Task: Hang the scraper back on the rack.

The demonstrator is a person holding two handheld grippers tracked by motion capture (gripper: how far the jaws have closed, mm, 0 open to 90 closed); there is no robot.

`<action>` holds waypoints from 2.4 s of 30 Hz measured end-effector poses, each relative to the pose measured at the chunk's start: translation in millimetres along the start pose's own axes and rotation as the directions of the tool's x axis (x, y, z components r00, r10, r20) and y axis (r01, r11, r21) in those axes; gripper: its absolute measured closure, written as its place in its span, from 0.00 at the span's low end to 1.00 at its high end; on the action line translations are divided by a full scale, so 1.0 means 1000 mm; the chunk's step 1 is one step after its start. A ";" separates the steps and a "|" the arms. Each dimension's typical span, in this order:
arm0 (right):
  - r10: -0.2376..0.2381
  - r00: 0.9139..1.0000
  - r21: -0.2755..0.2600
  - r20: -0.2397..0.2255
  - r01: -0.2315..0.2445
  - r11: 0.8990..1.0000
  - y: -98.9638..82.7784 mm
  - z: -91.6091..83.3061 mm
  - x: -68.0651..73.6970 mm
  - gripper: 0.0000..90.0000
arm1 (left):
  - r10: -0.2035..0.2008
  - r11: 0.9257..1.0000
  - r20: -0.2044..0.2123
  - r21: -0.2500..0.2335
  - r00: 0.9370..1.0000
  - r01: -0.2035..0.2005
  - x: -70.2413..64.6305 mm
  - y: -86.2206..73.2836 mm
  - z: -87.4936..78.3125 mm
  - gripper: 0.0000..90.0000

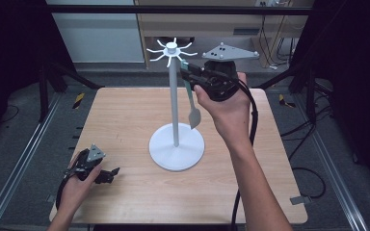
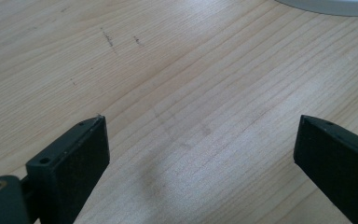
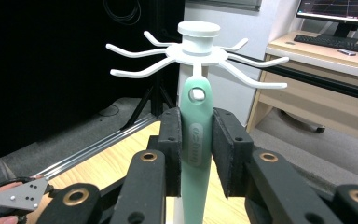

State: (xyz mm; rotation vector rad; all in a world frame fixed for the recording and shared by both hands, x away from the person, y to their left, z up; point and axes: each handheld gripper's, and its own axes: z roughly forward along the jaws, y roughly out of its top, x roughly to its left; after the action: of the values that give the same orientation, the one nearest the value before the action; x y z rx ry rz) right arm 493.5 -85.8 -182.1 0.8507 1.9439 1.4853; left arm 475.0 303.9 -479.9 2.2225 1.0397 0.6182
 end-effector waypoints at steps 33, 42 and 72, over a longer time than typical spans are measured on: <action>0.020 0.999 -0.002 0.031 -0.020 1.000 -0.010 -0.021 -0.014 0.81 | 0.004 1.000 0.000 0.004 1.000 -0.004 0.000 0.000 0.000 0.03; 0.055 0.994 0.024 0.091 -0.057 0.998 -0.028 -0.030 -0.029 0.73 | 0.005 1.000 0.000 0.008 1.000 -0.005 0.000 0.000 0.001 0.03; 0.130 0.959 0.082 0.251 -0.155 0.985 -0.129 -0.037 -0.056 0.21 | 0.012 1.000 -0.002 0.012 1.000 -0.012 -0.001 0.000 0.000 0.03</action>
State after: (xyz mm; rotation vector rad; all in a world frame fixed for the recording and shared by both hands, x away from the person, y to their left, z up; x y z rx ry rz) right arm 482.5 -176.1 -295.5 1.1824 1.8177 1.2981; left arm 474.8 303.3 -480.2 2.2400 1.0348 0.6209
